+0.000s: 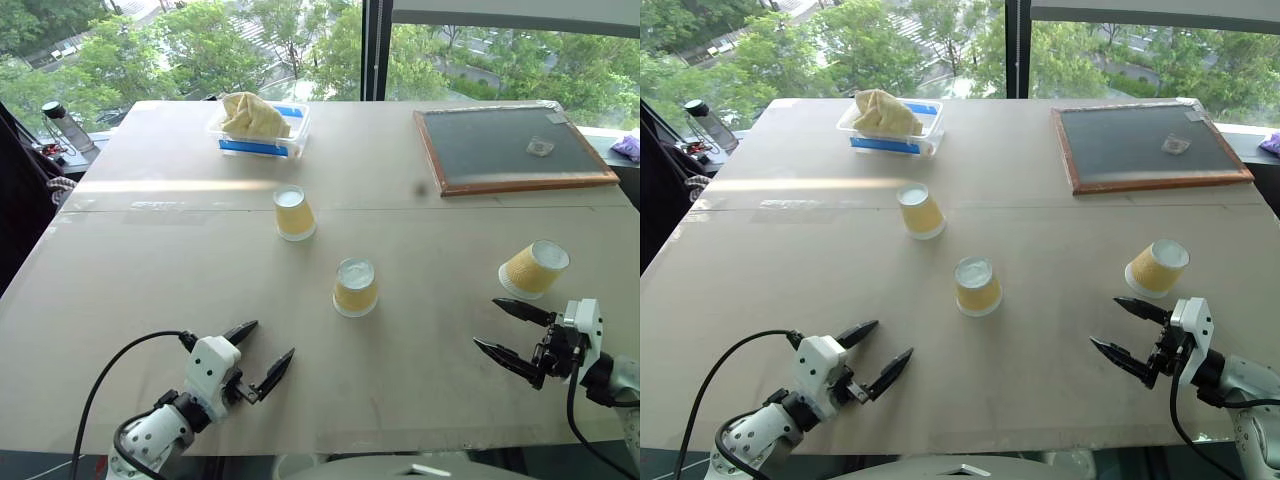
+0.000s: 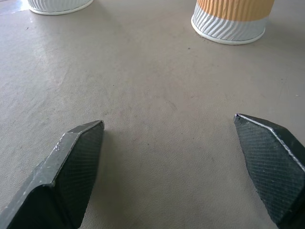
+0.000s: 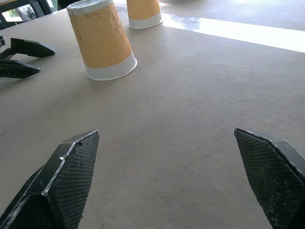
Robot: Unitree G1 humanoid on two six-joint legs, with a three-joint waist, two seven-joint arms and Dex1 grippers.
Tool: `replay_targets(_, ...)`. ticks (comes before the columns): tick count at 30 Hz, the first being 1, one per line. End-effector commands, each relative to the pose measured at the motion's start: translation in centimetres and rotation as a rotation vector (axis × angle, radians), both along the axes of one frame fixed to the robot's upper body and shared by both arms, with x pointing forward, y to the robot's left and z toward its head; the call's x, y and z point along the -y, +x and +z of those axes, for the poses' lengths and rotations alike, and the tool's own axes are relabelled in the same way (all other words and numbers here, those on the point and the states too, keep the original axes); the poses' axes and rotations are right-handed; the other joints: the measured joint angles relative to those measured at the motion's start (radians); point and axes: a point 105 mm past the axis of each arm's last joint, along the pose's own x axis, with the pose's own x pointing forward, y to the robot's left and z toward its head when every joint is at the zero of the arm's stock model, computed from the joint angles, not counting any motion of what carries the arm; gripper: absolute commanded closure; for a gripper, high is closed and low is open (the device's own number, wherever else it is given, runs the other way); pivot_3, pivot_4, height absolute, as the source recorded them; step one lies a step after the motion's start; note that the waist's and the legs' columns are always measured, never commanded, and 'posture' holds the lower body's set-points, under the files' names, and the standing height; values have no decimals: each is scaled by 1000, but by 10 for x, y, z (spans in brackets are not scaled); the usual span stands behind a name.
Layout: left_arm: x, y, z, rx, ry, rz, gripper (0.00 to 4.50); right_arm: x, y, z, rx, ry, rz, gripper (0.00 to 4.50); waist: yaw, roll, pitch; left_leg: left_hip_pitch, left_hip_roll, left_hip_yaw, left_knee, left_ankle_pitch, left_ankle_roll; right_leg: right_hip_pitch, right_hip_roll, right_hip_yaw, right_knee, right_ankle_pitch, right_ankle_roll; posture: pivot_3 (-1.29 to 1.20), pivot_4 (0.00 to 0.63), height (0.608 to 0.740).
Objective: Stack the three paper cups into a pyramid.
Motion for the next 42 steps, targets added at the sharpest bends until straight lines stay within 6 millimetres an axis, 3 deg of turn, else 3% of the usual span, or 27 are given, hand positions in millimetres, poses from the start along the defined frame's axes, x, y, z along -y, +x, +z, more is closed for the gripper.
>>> replay_targets(1,-5,-4,-4,-37,2,4,21,3,2,0,10,-37,-16,0,0,0,0,0,0,0,0,0,0,0,0,0,0,0,0,0,150,740)
replay_targets(20,-1,6,11,13,-55,-53,21,-16,5,-8,59,-137,64,0,5,-2,2,0,0,0,0,0,0,0,0,0,0,0,0,0,150,740)
replay_targets(24,-6,7,26,38,-73,-131,21,-39,13,2,85,-95,83,0,1,-5,5,0,0,-1,0,0,0,0,0,-1,1,0,0,0,150,740)
replay_targets(27,-4,3,57,17,-86,-368,21,-99,36,25,155,-24,227,0,-7,-10,10,0,2,0,1,0,0,-2,2,0,3,1,-2,0,150,740)
replay_targets(32,-3,8,89,16,-86,-551,21,-152,60,40,188,23,339,0,3,-5,13,-2,4,-1,2,0,0,-5,3,-5,3,4,-6,0,150,740)
replay_targets(37,-5,11,99,7,-71,-624,21,-183,66,51,212,64,416,0,2,-5,13,-13,0,-1,2,1,-1,-12,0,-5,2,8,-5,0,150,740)
replay_targets(42,-7,15,104,15,-71,-634,21,-195,67,52,209,71,453,0,-1,-4,14,-16,-1,-1,2,2,-5,-14,-1,-7,0,8,-5,0,150,740)
